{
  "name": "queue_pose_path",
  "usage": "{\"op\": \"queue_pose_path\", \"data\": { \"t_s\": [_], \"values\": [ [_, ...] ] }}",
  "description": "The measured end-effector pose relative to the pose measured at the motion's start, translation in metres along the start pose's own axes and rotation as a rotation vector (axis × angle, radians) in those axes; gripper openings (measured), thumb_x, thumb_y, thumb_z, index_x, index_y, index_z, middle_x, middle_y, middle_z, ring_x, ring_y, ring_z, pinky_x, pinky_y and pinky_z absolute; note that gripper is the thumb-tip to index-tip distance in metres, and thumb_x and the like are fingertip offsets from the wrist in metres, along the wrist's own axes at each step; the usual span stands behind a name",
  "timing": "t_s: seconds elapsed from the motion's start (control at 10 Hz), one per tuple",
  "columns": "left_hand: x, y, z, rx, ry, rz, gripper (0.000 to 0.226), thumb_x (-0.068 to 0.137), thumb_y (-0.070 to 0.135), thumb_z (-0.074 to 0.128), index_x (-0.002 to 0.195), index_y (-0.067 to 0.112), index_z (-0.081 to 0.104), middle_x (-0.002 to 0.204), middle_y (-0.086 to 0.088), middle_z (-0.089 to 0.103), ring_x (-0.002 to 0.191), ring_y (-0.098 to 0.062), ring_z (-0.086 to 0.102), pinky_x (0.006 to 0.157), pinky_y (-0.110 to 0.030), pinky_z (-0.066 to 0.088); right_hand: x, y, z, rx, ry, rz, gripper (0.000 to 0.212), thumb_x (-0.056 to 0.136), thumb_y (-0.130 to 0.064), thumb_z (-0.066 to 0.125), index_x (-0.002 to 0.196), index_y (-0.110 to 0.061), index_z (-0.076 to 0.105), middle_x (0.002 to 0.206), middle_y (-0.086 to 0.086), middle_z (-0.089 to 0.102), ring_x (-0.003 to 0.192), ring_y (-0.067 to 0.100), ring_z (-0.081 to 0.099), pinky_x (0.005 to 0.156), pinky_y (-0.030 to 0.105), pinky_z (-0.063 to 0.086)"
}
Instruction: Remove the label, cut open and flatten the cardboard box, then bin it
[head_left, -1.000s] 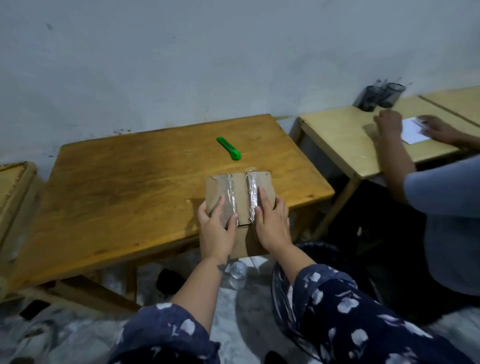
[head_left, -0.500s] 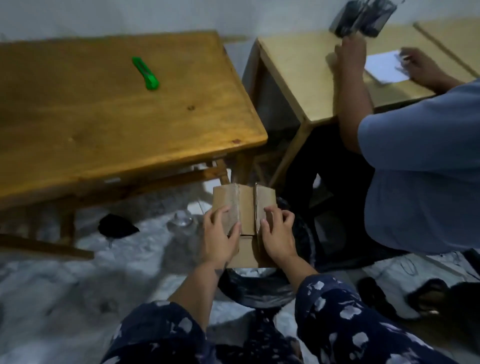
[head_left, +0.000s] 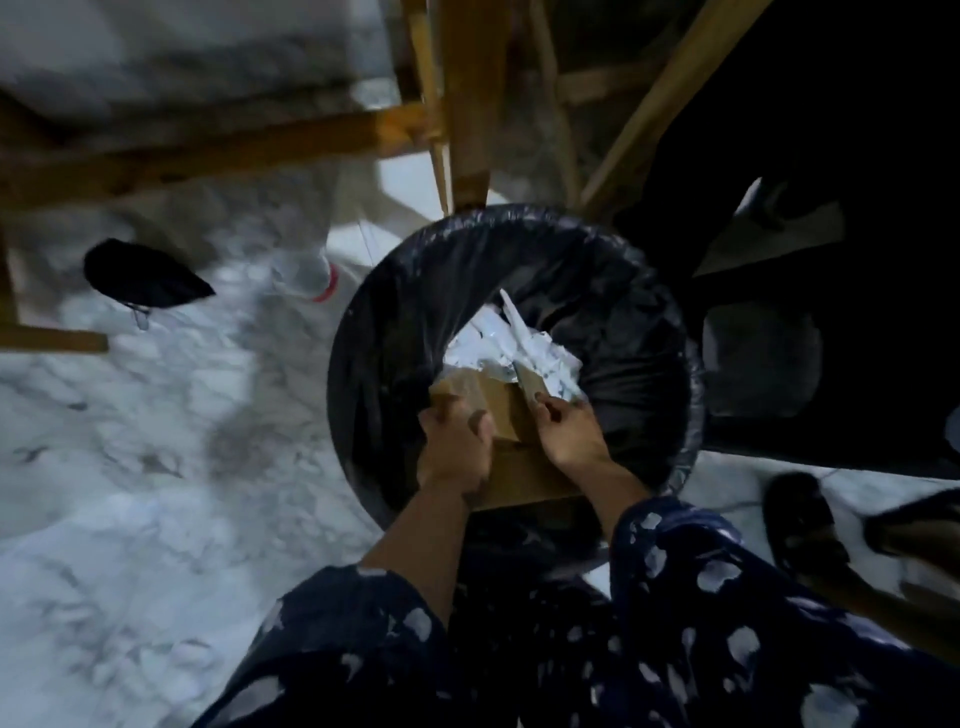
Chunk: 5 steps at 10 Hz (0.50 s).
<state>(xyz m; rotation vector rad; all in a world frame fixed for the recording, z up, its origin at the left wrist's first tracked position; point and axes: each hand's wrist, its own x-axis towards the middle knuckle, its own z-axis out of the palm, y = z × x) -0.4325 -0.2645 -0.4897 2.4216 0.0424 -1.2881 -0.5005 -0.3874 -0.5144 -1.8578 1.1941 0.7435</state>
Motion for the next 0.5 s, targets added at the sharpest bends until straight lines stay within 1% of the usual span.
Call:
{"op": "queue_pose_path", "data": {
  "t_s": [0.1,0.2,0.3,0.4,0.5],
  "values": [
    [0.048,-0.002,0.026,0.02,-0.032,0.044,0.046,0.101,0.038,0.033,0.144,0.021,0.034,0.154,-0.015,0.011,0.13,-0.039,0.039,0.107,-0.039,0.032,0.052,0.015,0.017,-0.031,0.03,-0.027,0.044,0.101,-0.034,0.029,0.14,-0.02,0.044,0.139,0.024,0.044,0.129,0.039,0.041,0.109,0.038,0.034],
    [0.079,-0.005,0.039,0.076,-0.134,0.038,0.056,0.102,0.032,0.031,0.151,0.011,0.015,0.159,-0.02,0.002,0.145,-0.033,0.017,0.115,-0.033,0.018,0.084,0.022,0.028,-0.037,-0.014,-0.004,0.05,0.101,-0.036,0.028,0.147,-0.016,0.03,0.14,0.024,0.045,0.131,0.039,0.039,0.109,0.041,0.032],
    [0.082,-0.004,0.037,0.038,-0.208,-0.045,0.047,0.103,0.024,0.032,0.142,-0.002,0.034,0.15,-0.022,0.034,0.137,-0.033,0.034,0.1,-0.026,0.031,0.086,0.02,0.027,0.037,-0.052,0.04,0.059,0.1,-0.037,0.036,0.151,-0.017,0.017,0.15,0.017,0.036,0.137,0.035,0.034,0.111,0.039,0.029],
    [0.061,0.008,0.021,-0.001,-0.156,-0.069,0.043,0.101,0.025,0.037,0.134,-0.001,0.045,0.139,-0.021,0.049,0.128,-0.035,0.045,0.1,-0.032,0.037,0.058,0.009,0.008,0.085,-0.049,-0.028,0.057,0.097,-0.032,0.042,0.149,-0.018,0.024,0.142,0.015,0.048,0.127,0.034,0.047,0.106,0.038,0.038],
    [0.01,0.01,0.005,-0.164,-0.092,-0.004,0.041,0.099,0.026,0.043,0.132,0.004,0.051,0.135,-0.017,0.054,0.123,-0.033,0.051,0.103,-0.033,0.04,-0.001,0.004,-0.017,0.013,-0.104,-0.063,0.049,0.098,-0.033,0.038,0.144,-0.018,0.037,0.141,0.016,0.049,0.127,0.034,0.048,0.099,0.032,0.039]
  ]
}}
